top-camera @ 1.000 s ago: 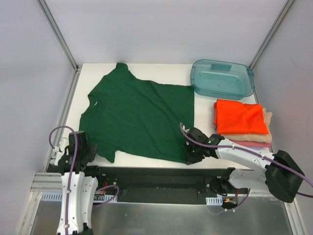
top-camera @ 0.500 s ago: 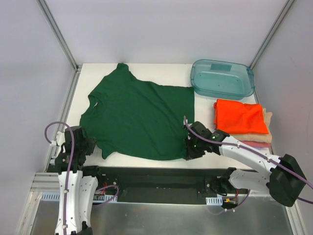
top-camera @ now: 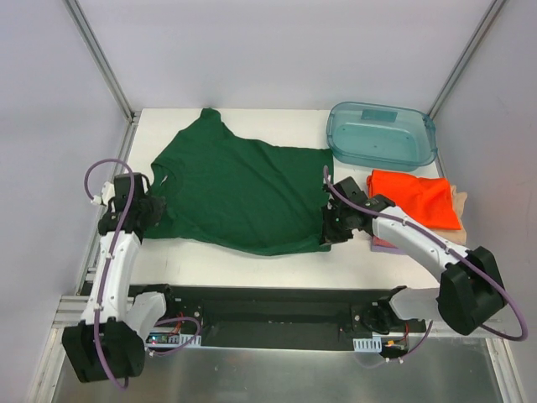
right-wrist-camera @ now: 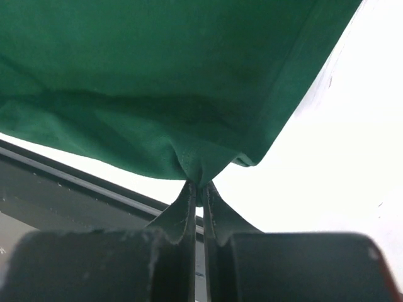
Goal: Fold and stack the t-shirts
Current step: Fold the flattened tshirt in 1/3 of the way
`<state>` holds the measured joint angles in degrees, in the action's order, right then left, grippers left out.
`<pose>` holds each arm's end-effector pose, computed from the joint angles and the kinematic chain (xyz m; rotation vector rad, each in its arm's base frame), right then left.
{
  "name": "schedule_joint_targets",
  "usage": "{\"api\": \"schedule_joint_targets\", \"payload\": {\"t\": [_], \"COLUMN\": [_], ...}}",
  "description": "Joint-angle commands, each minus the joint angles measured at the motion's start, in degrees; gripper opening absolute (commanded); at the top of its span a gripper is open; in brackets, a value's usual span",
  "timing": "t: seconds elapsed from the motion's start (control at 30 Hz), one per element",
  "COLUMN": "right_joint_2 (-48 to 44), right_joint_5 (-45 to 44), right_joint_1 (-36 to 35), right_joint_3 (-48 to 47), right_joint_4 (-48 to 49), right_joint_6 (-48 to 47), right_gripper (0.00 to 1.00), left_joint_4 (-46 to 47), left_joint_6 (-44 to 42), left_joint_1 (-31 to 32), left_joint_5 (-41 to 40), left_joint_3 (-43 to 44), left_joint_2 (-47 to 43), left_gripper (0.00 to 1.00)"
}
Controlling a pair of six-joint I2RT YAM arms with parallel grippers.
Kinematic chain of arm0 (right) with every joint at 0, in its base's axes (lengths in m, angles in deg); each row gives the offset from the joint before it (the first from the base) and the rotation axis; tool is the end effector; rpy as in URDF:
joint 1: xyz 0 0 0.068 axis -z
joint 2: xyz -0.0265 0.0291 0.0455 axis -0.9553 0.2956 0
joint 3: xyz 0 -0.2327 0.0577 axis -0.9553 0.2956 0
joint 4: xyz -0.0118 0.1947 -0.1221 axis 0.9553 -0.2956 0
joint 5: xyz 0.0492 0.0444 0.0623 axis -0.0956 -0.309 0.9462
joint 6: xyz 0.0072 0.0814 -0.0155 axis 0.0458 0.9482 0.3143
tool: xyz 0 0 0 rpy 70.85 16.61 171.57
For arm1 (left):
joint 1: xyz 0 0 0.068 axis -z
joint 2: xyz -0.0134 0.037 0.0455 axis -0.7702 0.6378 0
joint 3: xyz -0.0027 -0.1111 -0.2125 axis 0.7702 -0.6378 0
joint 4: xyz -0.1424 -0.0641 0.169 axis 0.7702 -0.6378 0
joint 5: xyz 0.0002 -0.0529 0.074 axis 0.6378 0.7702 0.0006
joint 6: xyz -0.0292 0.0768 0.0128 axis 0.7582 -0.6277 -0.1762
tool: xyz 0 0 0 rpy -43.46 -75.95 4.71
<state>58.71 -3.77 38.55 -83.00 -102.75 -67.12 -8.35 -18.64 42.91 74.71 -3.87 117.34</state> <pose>0.1947 0.1478 0.1717 -0.6235 2.5991 0.4882 0.1988 0.0327 0.2279 -1.3363 1.8582 -0.3990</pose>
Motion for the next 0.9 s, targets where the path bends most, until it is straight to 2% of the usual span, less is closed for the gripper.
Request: {"api": "schedule_joint_targets", "payload": {"t": [0.0,0.13,0.47,0.73,0.87], "right_joint_2": [2.8,5.7,10.2,15.3,15.9], "right_joint_5": [0.6,0.3,-1.2,-2.2,-7.6], "right_joint_1": [1.7,3.7,8.7,10.8,11.4], "right_joint_3": [-5.7,-8.4,-12.5,-13.4,-13.4], "right_joint_4": [-0.7,-1.0,1.1,5.8,6.6], "right_joint_6": [-3.9,-4.6,-5.1,-2.6,-0.4], "right_gripper": [0.01,0.01,0.01,0.01,0.06], "left_joint_4": [7.7,12.5,16.8,19.4,18.9], "left_joint_6": [-4.6,-7.6,-11.3,-23.3,-26.0], "left_joint_1": [0.7,1.7,2.6,3.8,4.7], "left_joint_5": [-2.5,-1.5,-1.6,12.0,12.9], "left_joint_3": [6.1,9.4,19.0,31.6,37.0], "left_joint_2": [6.7,13.4,28.9,47.2,53.9], "left_gripper": [0.00,0.00,0.00,0.00,0.00]}}
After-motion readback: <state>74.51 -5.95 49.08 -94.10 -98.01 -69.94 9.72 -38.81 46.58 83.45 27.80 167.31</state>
